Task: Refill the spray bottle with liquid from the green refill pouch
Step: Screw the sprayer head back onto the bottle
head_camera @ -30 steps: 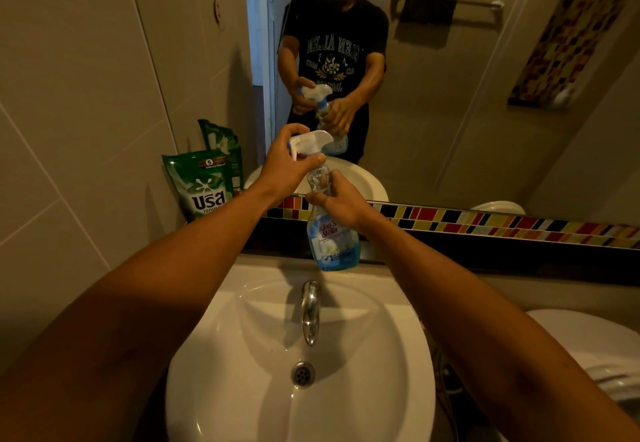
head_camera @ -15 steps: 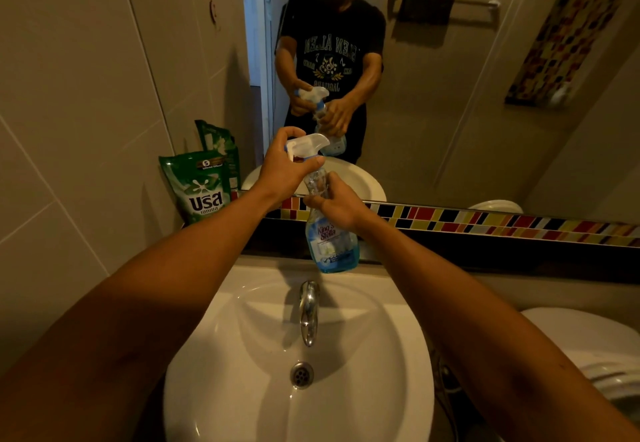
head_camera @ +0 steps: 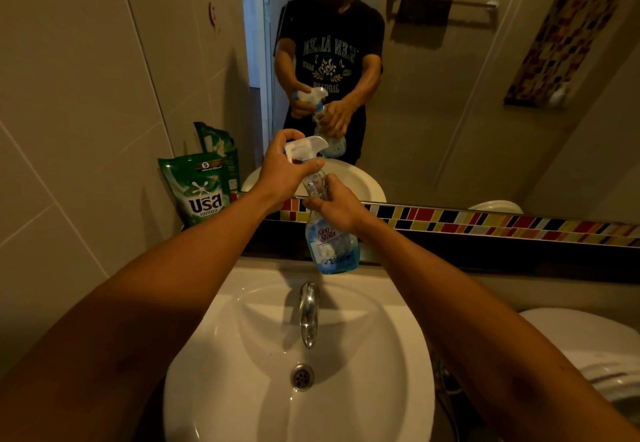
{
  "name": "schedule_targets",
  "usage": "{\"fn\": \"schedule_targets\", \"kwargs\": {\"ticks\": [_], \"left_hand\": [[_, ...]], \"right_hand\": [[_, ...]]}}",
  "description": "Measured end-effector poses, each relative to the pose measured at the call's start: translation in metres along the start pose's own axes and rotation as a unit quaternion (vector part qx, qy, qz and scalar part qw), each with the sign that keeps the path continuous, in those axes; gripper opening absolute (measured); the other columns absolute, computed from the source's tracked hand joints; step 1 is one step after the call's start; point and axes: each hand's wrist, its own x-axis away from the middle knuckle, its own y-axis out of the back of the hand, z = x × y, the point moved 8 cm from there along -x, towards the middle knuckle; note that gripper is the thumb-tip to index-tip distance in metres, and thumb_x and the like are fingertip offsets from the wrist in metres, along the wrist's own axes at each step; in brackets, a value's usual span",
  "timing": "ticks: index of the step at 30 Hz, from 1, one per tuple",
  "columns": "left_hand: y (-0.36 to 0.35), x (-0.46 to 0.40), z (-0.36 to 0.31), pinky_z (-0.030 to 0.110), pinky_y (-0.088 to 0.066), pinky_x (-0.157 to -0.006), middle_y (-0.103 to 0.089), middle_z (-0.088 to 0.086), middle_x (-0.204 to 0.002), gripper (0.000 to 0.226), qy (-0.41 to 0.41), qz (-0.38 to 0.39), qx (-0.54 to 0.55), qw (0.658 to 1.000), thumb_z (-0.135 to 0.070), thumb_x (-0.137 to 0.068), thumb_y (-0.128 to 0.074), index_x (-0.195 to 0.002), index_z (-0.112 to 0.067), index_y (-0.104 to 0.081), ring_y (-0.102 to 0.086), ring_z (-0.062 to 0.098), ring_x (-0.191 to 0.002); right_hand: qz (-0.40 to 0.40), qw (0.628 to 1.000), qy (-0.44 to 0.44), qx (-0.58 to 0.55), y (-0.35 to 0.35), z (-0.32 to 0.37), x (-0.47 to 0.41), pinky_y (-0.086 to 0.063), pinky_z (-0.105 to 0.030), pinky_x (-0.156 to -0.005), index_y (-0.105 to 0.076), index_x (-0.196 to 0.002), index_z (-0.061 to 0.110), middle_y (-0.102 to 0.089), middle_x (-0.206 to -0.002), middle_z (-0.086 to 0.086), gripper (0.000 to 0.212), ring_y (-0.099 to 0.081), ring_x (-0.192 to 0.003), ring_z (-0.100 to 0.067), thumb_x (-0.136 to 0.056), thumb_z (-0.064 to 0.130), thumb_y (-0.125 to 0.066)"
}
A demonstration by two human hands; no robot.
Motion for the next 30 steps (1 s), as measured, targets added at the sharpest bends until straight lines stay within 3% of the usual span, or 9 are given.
{"fn": "schedule_targets", "kwargs": {"ticks": [4, 6, 10, 13, 17, 22, 25, 28, 30], "left_hand": [[0.001, -0.002, -0.002, 0.021, -0.055, -0.068, -0.062, 0.018, -0.121, 0.052, 0.018, 0.041, 0.007, 0.999, -0.007, -0.075, -0.083, -0.116, -0.021, -0.054, -0.067, 0.025, -0.097], [0.000, -0.003, -0.001, 0.023, -0.056, -0.069, -0.062, 0.020, -0.122, 0.052, 0.031, 0.063, 0.001, 0.998, -0.007, -0.078, -0.080, -0.120, -0.023, -0.054, -0.068, 0.023, -0.094], [-0.006, 0.001, -0.004, 0.020, -0.055, -0.067, -0.060, 0.019, -0.123, 0.051, 0.035, 0.049, -0.013, 0.998, -0.005, -0.083, -0.075, -0.124, -0.021, -0.050, -0.066, 0.020, -0.094], [-0.006, 0.005, -0.006, 0.026, -0.060, -0.077, -0.060, 0.008, -0.120, 0.058, 0.022, 0.023, -0.004, 0.999, -0.017, -0.076, -0.084, -0.122, -0.019, -0.050, -0.066, 0.019, -0.101], [-0.001, 0.003, -0.003, 0.036, -0.061, -0.080, -0.062, 0.004, -0.115, 0.054, 0.015, -0.015, -0.029, 0.999, -0.021, -0.070, -0.088, -0.111, -0.028, -0.053, -0.066, 0.025, -0.103], [-0.006, 0.002, -0.002, 0.023, -0.057, -0.071, -0.064, 0.008, -0.121, 0.053, 0.019, 0.031, -0.042, 0.998, -0.009, -0.077, -0.080, -0.119, -0.027, -0.053, -0.068, 0.025, -0.102], [-0.008, 0.004, 0.001, 0.018, -0.055, -0.066, -0.064, 0.013, -0.124, 0.053, 0.035, 0.040, -0.035, 0.998, -0.005, -0.083, -0.074, -0.127, -0.024, -0.051, -0.069, 0.024, -0.100], [-0.008, 0.006, -0.001, 0.020, -0.057, -0.072, -0.062, 0.008, -0.121, 0.053, 0.021, 0.016, -0.038, 0.999, -0.018, -0.081, -0.080, -0.125, -0.022, -0.051, -0.066, 0.021, -0.104], [-0.007, 0.007, -0.001, 0.029, -0.060, -0.079, -0.061, 0.005, -0.118, 0.058, 0.017, -0.007, -0.038, 0.999, -0.028, -0.073, -0.086, -0.118, -0.024, -0.051, -0.064, 0.021, -0.104]], "right_hand": [[0.024, 0.998, -0.009, -0.049, 0.000, -0.002, 0.000, -0.060, -0.027, -0.069, -0.047, -0.120, 0.019, -0.063, -0.105, 0.001, 0.029, -0.066, -0.096, -0.017, -0.100, 0.018, -0.068], [0.028, 0.997, -0.018, -0.063, -0.001, -0.005, -0.002, -0.065, -0.038, -0.079, -0.048, -0.117, 0.021, -0.065, -0.108, -0.002, 0.028, -0.069, -0.101, -0.022, -0.099, 0.018, -0.069], [0.007, 0.998, -0.014, -0.053, 0.005, -0.003, 0.000, -0.053, -0.018, -0.061, -0.048, -0.120, 0.016, -0.063, -0.101, 0.002, 0.028, -0.065, -0.092, -0.016, -0.100, 0.016, -0.068], [0.001, 1.000, -0.007, -0.017, 0.005, -0.002, 0.000, -0.050, -0.024, -0.070, -0.048, -0.127, 0.014, -0.064, -0.108, 0.001, 0.035, -0.063, -0.096, -0.016, -0.100, 0.021, -0.068], [0.003, 1.000, -0.006, 0.002, 0.003, -0.002, -0.001, -0.048, -0.023, -0.071, -0.046, -0.130, 0.013, -0.064, -0.115, -0.003, 0.037, -0.062, -0.095, -0.013, -0.100, 0.020, -0.068], [0.001, 1.000, -0.012, -0.015, 0.005, -0.007, 0.001, -0.051, -0.029, -0.077, -0.047, -0.126, 0.015, -0.065, -0.112, -0.003, 0.033, -0.064, -0.097, -0.017, -0.100, 0.021, -0.067], [-0.002, 1.000, -0.017, -0.017, 0.005, -0.009, 0.001, -0.055, -0.040, -0.090, -0.047, -0.127, 0.016, -0.066, -0.117, -0.007, 0.035, -0.066, -0.106, -0.024, -0.100, 0.022, -0.068], [-0.001, 1.000, -0.014, -0.009, 0.003, -0.007, 0.001, -0.053, -0.039, -0.089, -0.046, -0.126, 0.016, -0.065, -0.119, -0.008, 0.034, -0.065, -0.107, -0.025, -0.100, 0.021, -0.067], [0.001, 1.000, -0.009, 0.001, 0.001, -0.005, 0.001, -0.049, -0.036, -0.086, -0.045, -0.127, 0.016, -0.064, -0.118, -0.006, 0.035, -0.064, -0.106, -0.023, -0.100, 0.020, -0.067]]}}
